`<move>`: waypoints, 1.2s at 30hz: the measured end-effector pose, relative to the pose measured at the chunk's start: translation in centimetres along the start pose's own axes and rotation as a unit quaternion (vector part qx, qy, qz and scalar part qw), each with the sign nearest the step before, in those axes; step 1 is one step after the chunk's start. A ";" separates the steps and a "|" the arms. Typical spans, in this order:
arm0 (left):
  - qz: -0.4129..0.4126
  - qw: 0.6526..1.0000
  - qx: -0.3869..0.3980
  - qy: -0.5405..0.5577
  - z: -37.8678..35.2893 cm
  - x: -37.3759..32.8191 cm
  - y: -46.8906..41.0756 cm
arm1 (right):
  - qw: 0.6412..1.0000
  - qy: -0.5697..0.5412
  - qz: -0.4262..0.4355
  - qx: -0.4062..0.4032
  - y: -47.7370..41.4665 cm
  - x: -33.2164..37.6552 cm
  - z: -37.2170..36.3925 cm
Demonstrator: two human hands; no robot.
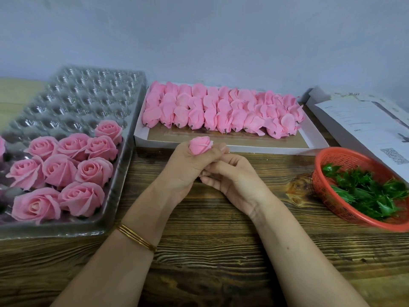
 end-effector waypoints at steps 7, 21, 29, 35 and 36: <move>-0.055 0.987 -0.081 -0.128 0.7 -0.8 0.5 | 0.997 -0.067 -0.001 -0.048 0.2 0.1 1.0; -0.103 0.928 -0.109 -0.342 0.0 -1.8 1.0 | 0.994 -0.009 -0.002 -0.106 0.3 0.2 1.1; -0.092 0.927 -0.110 -0.346 0.1 -1.6 1.0 | 0.996 -0.014 -0.004 -0.083 0.4 0.1 0.9; -0.095 0.925 -0.109 -0.352 -0.1 -1.7 1.1 | 0.996 -0.017 -0.006 -0.082 0.4 0.1 0.8; -0.096 0.924 -0.111 -0.352 -0.1 -1.7 1.1 | 0.997 -0.018 -0.008 -0.081 0.4 0.1 0.8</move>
Point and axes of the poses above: each hand's wrist, its own y-axis away from the middle knuckle, its own z-axis out of the back of the hand, x = y × z, the point moved 8 cm from there along -y, towards the middle knuckle, and after that the axes turned 10 degrees about x, right-handed, at the moved point
